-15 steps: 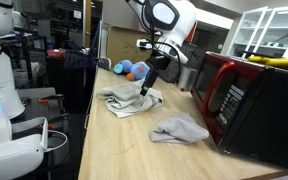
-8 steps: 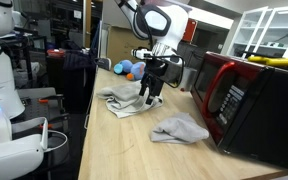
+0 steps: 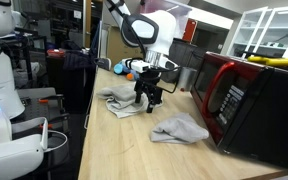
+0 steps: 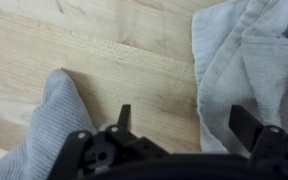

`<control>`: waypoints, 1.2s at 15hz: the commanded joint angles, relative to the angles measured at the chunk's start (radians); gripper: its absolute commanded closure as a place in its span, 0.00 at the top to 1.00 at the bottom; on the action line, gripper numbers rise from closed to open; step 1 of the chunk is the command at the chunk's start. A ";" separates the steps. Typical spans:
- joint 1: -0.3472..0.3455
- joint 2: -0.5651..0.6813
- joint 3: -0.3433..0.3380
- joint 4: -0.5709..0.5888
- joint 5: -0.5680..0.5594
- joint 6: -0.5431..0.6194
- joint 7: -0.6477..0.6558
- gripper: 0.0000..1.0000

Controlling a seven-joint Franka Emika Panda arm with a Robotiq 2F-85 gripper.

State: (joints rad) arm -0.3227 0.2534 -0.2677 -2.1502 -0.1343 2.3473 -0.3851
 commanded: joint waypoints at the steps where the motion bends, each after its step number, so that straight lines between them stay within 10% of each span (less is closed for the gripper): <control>1: -0.008 -0.052 0.015 -0.093 -0.002 0.113 -0.039 1.00; 4: -0.005 -0.055 0.028 -0.124 0.011 0.187 -0.050 1.00; 5: -0.006 -0.053 0.033 -0.131 0.017 0.209 -0.053 0.75; 15: -0.009 -0.057 0.053 -0.156 0.034 0.286 -0.046 0.05; 18: -0.012 -0.081 0.051 -0.155 0.042 0.283 -0.048 0.00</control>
State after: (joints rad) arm -0.3233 0.2309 -0.2238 -2.2711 -0.1202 2.6139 -0.4071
